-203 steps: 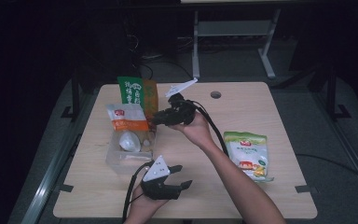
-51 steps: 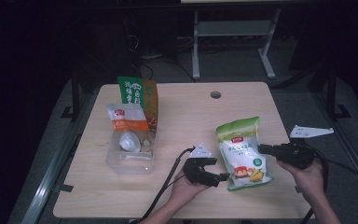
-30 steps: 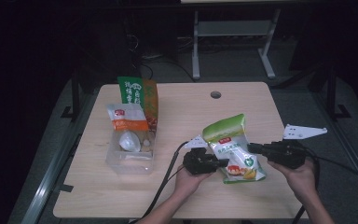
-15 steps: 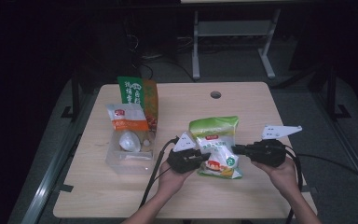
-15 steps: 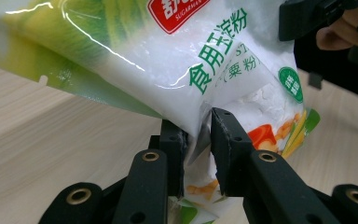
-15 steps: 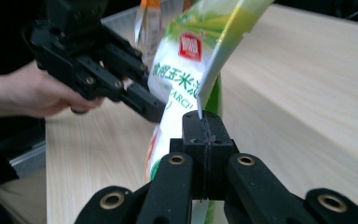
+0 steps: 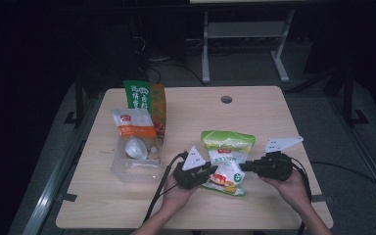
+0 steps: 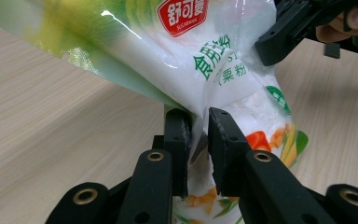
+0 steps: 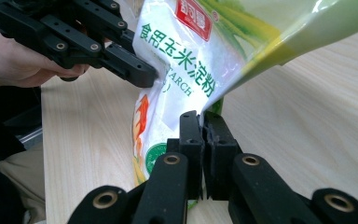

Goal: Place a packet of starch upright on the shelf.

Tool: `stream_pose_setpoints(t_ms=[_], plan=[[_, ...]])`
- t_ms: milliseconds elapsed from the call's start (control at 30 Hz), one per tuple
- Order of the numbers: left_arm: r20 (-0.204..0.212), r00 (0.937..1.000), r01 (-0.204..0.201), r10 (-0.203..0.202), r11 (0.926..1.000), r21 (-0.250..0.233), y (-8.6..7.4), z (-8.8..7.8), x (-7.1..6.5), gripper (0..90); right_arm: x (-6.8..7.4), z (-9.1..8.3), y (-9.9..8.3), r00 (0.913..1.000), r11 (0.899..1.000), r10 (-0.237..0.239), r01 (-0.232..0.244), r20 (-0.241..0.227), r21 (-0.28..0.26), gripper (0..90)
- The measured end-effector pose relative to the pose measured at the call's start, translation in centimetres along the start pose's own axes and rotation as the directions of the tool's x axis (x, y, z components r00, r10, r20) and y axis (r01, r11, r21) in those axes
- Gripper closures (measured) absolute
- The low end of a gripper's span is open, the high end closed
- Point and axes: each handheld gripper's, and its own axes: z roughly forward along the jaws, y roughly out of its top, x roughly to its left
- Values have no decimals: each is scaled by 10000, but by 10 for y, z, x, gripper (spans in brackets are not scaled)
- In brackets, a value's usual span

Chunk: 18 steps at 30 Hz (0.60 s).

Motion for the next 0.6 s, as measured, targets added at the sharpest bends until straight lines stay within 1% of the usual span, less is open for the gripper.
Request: stream_pose_setpoints(t_ms=[33,67,100,167,200,300,367,433,500,533,600], plan=[[-22,10000,-66,66,10000,7,0,0,-1,782,-1,0,0,10000,10000,43,-43,-53,21,859],[-10,9998,-223,223,9998,-17,0,0,-1,784,-2,0,0,9999,10000,64,-64,-79,14,852],[12,9998,-181,181,9998,-41,0,-1,-2,785,-2,0,0,9999,10000,95,-95,-113,-14,838],[23,9995,-318,318,9995,-34,0,-1,-5,789,-5,1,0,9992,9996,285,-285,-292,-20,807],[34,9993,-380,380,9993,-48,0,-1,-5,791,-6,2,1,9989,9996,272,-273,-374,-13,788],[103,9995,-305,305,9995,-71,0,-2,-5,791,-10,7,3,9966,9990,455,-452,-683,66,700],[152,9994,-297,298,9995,-78,-1,-2,-6,791,-11,10,5,9952,9988,484,-474,-854,140,679],[191,9994,-300,302,9995,-63,-1,-3,-5,791,-11,14,8,9933,9985,528,-511,-1031,187,685],[177,9993,-319,319,9995,-33,-1,-3,-5,791,-9,16,11,9942,9990,403,-380,-998,247,730],[229,9994,-263,264,9996,-41,-1,-4,-4,790,-8,16,12,9948,9993,303,-281,-972,241,754],[298,9994,-154,155,9999,-53,-3,-5,-3,787,-8,16,13,9940,9991,343,-316,-1041,270,814]])
